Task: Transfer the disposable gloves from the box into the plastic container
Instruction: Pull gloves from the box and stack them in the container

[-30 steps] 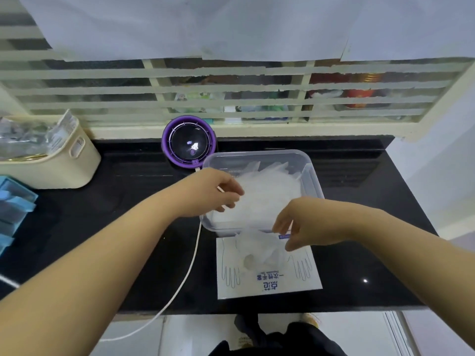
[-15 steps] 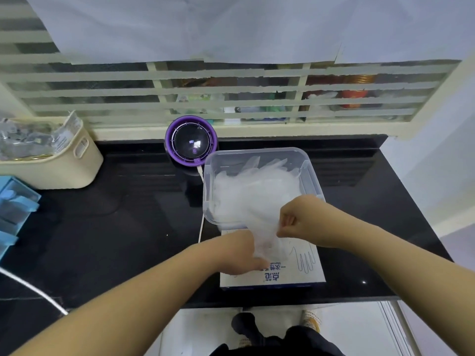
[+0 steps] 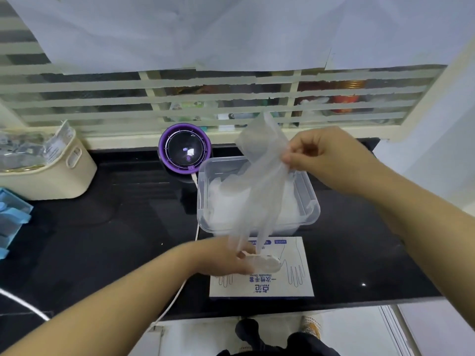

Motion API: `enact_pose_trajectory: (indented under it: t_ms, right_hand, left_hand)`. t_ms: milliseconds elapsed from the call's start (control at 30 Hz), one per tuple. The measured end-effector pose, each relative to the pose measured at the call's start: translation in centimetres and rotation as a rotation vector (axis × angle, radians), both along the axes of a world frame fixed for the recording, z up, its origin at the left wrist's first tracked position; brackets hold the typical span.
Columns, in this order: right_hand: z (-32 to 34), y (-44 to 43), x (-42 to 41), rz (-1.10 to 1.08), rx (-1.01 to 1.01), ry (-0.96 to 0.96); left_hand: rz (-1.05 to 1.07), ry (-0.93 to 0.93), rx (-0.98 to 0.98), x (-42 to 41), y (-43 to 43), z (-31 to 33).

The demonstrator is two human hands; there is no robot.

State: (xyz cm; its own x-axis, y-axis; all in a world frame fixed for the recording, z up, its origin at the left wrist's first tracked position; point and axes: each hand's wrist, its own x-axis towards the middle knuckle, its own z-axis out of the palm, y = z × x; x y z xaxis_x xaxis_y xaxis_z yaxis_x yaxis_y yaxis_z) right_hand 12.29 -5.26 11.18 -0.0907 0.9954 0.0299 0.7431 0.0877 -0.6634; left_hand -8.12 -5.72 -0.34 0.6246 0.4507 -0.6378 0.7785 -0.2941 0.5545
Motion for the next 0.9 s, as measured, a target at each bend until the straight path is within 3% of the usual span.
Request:
enact_pose_trajectory:
  t_ms: [100, 200, 333, 400, 600, 700, 767, 900]
  right_hand:
    - [1.3, 1.2, 0.2, 0.016, 0.054, -0.082]
    - [2.0, 2.1, -0.2, 0.041, 0.120, -0.178]
    - [2.8, 2.8, -1.4, 0.119, 0.219, -0.359]
    - [2.9, 3.1, -2.0, 0.182, 0.261, -0.440]
    - [2.5, 3.8, -2.3, 0.315, 0.329, -0.574]
    - [1.8, 4.0, -2.5, 0.374, 0.307, -0.627]
    - [1.2, 4.1, -2.1, 0.371, 0.251, -0.594]
    - [-0.8, 4.6, -0.7, 0.324, 0.128, -0.428]
  left_hand:
    - [0.109, -0.092, -0.011, -2.0, 2.2, 3.3]
    - [0.450, -0.360, -0.205, -3.9, 4.2, 6.6]
    - [0.826, -0.610, -0.064, -4.3, 6.4, 9.3]
    - [0.876, -0.645, -0.088, -3.9, 7.0, 10.1]
    - [0.748, -0.650, -0.216, -2.0, 7.2, 10.8]
    - [0.747, -0.647, -0.147, -0.5, 7.2, 10.6]
    - [0.797, -0.601, -0.085, 0.1, 7.6, 9.8]
    - [0.971, -0.644, -0.242, -0.2, 8.4, 7.4]
